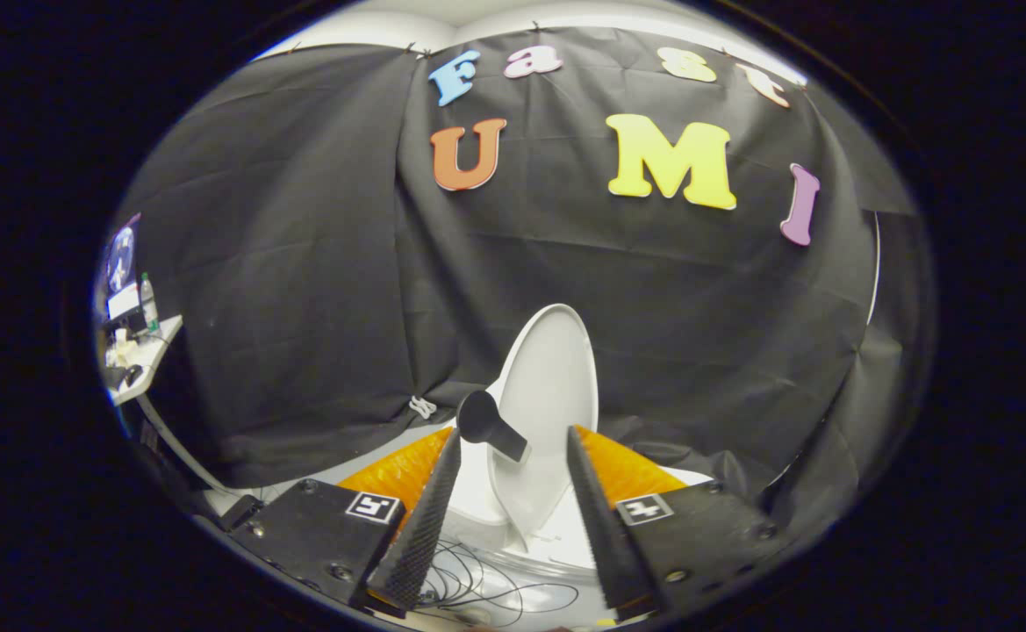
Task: Open the toilet lid.
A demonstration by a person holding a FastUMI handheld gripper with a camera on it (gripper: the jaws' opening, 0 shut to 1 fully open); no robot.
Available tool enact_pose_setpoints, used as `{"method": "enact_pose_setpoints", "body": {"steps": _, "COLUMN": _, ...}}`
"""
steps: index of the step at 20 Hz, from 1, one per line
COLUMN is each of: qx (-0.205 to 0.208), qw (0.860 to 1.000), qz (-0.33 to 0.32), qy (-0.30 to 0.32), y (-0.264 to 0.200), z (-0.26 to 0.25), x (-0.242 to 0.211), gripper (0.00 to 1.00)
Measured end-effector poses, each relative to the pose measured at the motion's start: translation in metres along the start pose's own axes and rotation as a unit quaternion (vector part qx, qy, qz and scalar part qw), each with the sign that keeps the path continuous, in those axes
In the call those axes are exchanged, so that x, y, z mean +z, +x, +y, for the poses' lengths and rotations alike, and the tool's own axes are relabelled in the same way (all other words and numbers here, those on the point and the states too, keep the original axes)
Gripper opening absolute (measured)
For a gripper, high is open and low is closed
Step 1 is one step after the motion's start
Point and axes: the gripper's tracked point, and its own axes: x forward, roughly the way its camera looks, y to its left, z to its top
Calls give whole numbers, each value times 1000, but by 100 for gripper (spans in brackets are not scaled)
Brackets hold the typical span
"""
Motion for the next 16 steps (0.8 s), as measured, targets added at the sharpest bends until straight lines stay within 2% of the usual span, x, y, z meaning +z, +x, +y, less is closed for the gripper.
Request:
{"method": "enact_pose_setpoints", "body": {"steps": 3, "qx": -9, "qw": 1000, "qz": -15, "qy": 20, "y": -20, "z": -34, "x": -7, "gripper": 98}}
{"method": "enact_pose_setpoints", "body": {"steps": 7, "qx": -37, "qw": 997, "qz": -42, "qy": 46, "y": -55, "z": -91, "x": -24, "gripper": 98}}
{"method": "enact_pose_setpoints", "body": {"steps": 11, "qx": -48, "qw": 994, "qz": -67, "qy": 73, "y": -91, "z": -143, "x": -41, "gripper": 98}}
{"method": "enact_pose_setpoints", "body": {"steps": 16, "qx": -75, "qw": 988, "qz": -107, "qy": 80, "y": -136, "z": -203, "x": -65, "gripper": 99}}
